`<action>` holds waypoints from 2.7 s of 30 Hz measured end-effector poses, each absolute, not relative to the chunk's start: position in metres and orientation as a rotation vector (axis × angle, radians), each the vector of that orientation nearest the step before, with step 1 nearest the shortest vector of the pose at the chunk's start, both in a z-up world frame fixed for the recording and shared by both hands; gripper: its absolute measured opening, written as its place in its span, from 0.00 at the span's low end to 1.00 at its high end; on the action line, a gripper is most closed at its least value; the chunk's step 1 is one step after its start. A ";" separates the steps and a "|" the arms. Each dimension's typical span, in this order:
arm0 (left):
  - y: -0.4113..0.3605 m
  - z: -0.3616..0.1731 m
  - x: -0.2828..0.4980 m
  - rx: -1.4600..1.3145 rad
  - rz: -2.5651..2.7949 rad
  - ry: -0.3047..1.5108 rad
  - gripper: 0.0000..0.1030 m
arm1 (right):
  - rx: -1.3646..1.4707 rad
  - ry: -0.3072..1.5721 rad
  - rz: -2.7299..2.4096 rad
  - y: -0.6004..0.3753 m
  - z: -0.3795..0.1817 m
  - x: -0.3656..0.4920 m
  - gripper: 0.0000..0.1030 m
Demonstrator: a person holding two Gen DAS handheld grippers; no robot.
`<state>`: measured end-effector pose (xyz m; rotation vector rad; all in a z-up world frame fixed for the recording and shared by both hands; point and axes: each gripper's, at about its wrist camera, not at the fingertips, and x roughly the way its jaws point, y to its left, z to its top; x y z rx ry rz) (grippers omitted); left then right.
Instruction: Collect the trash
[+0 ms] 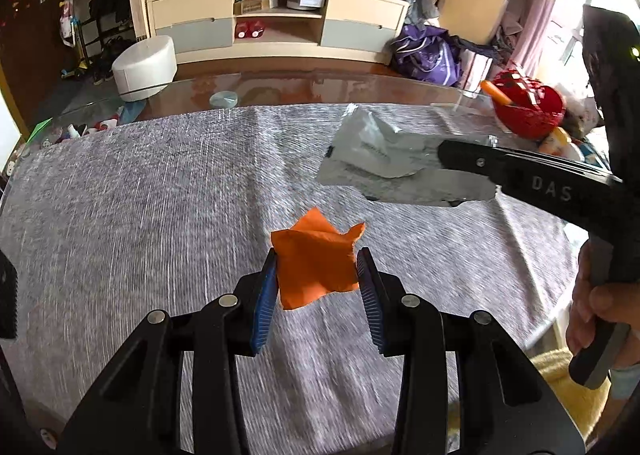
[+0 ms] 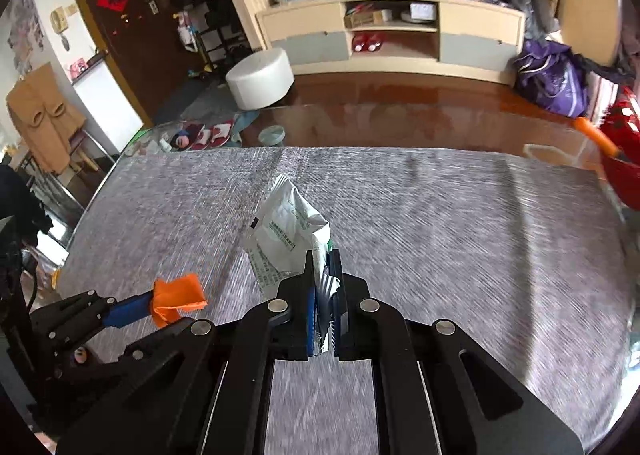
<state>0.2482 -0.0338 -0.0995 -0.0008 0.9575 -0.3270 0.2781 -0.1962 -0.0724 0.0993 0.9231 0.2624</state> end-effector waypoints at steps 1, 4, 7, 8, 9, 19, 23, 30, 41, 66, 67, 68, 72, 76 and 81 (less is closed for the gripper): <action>-0.034 -0.096 0.240 -0.002 -0.331 0.953 0.36 | 0.093 0.917 0.256 -0.198 -0.069 0.271 0.07; -0.034 -0.088 0.214 -0.001 -0.338 0.941 0.36 | 0.084 0.904 0.247 -0.204 -0.060 0.241 0.07; -0.034 -0.083 0.190 0.005 -0.346 0.932 0.36 | 0.078 0.891 0.237 -0.209 -0.054 0.214 0.07; -0.034 -0.082 0.184 0.007 -0.347 0.930 0.36 | 0.077 0.888 0.234 -0.209 -0.052 0.206 0.07; -0.034 -0.080 0.176 0.008 -0.348 0.927 0.36 | 0.077 0.884 0.233 -0.211 -0.051 0.198 0.07; -0.032 -0.082 0.103 0.009 -0.361 0.922 0.36 | 0.075 0.881 0.209 -0.228 -0.056 0.127 0.07; -0.032 -0.091 0.078 -0.002 -0.365 0.935 0.36 | 0.064 0.893 0.201 -0.227 -0.064 0.101 0.07; -0.033 -0.118 0.044 -0.011 -0.373 0.980 0.36 | 0.083 0.953 0.207 -0.228 -0.097 0.065 0.07; -0.037 -0.171 0.011 -0.015 -0.390 1.076 0.36 | 0.096 1.075 0.215 -0.219 -0.156 0.029 0.07; -0.050 -0.271 0.026 -0.036 -0.396 1.279 0.40 | 0.175 1.304 0.122 -0.204 -0.258 0.068 0.12; -0.048 -0.270 0.027 -0.037 -0.393 1.278 0.45 | 0.181 1.302 0.123 -0.205 -0.257 0.068 0.21; -0.047 -0.270 0.028 -0.039 -0.391 1.277 0.54 | 0.187 1.299 0.126 -0.205 -0.257 0.069 0.31; -0.043 -0.265 0.030 -0.031 -0.368 1.261 0.64 | 0.200 1.273 0.129 -0.206 -0.252 0.069 0.61; -0.041 -0.256 0.029 -0.008 -0.350 1.226 0.86 | 0.189 1.217 0.108 -0.209 -0.236 0.066 0.79; -0.034 -0.231 0.026 0.012 -0.331 1.157 0.92 | 0.142 1.123 0.077 -0.213 -0.207 0.063 0.97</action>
